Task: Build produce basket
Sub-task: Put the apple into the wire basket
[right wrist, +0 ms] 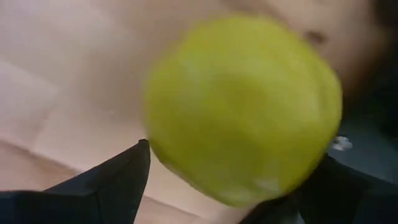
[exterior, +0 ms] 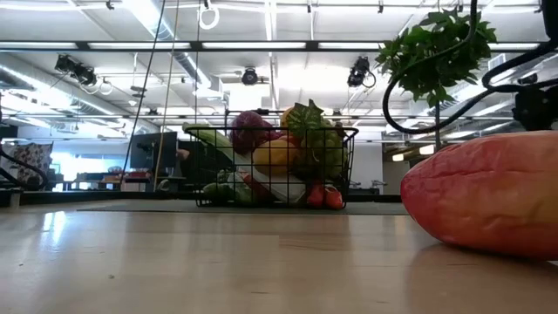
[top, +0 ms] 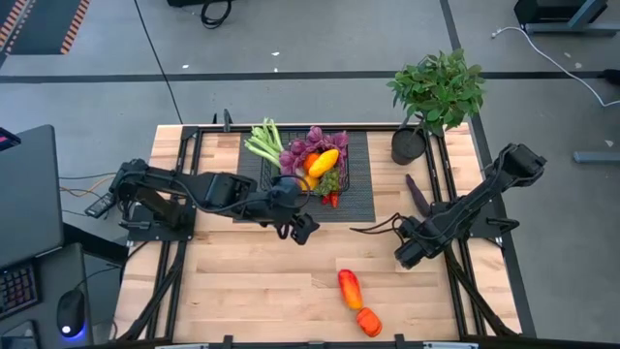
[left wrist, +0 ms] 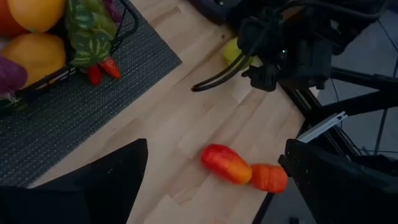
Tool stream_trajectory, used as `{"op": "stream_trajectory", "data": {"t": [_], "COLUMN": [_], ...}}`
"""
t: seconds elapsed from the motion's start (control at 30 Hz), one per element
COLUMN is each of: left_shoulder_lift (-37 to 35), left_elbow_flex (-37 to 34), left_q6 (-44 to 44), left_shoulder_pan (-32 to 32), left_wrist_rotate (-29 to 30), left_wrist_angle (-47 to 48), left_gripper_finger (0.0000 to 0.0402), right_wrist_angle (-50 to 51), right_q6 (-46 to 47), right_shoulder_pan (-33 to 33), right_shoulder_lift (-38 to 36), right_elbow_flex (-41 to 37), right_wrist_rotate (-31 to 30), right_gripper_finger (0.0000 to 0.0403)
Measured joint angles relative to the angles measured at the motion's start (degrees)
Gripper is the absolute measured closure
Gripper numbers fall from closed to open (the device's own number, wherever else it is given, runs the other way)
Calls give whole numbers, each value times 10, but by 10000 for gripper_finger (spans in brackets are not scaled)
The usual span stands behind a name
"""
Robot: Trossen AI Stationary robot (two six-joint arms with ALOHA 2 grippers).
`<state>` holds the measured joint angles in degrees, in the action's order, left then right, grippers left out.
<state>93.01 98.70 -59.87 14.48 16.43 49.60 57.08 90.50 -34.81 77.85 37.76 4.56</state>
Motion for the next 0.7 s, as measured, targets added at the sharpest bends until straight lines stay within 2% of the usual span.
{"op": "stream_trajectory", "data": {"t": [0.13,0.4,0.57,0.7], "left_shoulder_lift": [0,0,0,0], "left_elbow_flex": [0,0,0,0], "left_q6": [-23,-41,-30,-9], "left_shoulder_pan": [-1,-1,-4,-13], "left_wrist_rotate": [0,-1,-1,-2], "left_wrist_angle": [0,0,0,-1], "left_gripper_finger": [15,15,15,15], "right_wrist_angle": [-3,0,3,24], "right_q6": [-4,-16,-47,-37], "right_shoulder_pan": [0,8,22,22], "right_shoulder_lift": [-1,-1,-1,-13], "right_elbow_flex": [6,16,16,29], "right_wrist_rotate": [-14,-92,-98,-90], "right_gripper_finger": [90,199,257,311]}}
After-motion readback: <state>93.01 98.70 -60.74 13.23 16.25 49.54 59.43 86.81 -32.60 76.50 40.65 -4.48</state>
